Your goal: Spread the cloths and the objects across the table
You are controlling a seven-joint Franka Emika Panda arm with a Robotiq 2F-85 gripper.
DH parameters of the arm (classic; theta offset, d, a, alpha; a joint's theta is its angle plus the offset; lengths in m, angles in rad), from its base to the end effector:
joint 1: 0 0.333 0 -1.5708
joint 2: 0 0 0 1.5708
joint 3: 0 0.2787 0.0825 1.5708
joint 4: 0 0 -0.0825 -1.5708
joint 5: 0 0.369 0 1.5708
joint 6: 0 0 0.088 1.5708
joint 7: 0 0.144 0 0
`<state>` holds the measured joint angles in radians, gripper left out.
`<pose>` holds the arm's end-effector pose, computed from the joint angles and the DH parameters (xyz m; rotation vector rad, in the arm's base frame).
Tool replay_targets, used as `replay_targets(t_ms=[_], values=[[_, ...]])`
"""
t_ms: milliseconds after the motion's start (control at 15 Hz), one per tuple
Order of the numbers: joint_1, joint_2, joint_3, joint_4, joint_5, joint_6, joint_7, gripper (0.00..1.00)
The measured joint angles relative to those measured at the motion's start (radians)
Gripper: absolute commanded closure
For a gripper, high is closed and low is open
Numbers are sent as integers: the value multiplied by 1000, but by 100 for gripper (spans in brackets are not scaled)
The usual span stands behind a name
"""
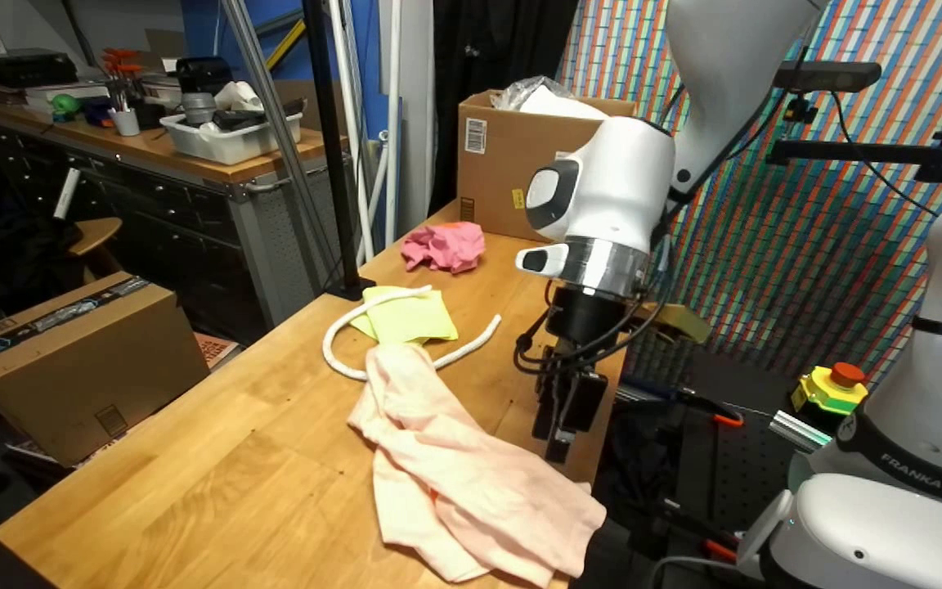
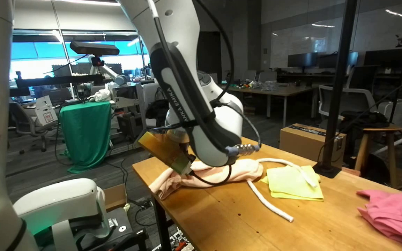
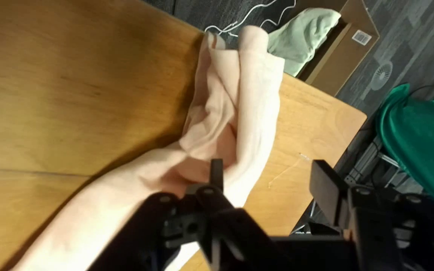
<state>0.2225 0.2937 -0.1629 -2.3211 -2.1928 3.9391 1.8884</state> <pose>0.3437 0.1514 0.2128 -2.4799 -0.6925 -0.1467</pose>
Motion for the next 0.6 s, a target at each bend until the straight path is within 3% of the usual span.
replay_targets(t_ms=[67, 333, 600], values=[[-3, -2, -1, 41, -49, 21, 53, 1], [-15, -10, -1, 171, -112, 28, 166, 0], [-29, -9, -1, 237, -109, -106, 206, 0]])
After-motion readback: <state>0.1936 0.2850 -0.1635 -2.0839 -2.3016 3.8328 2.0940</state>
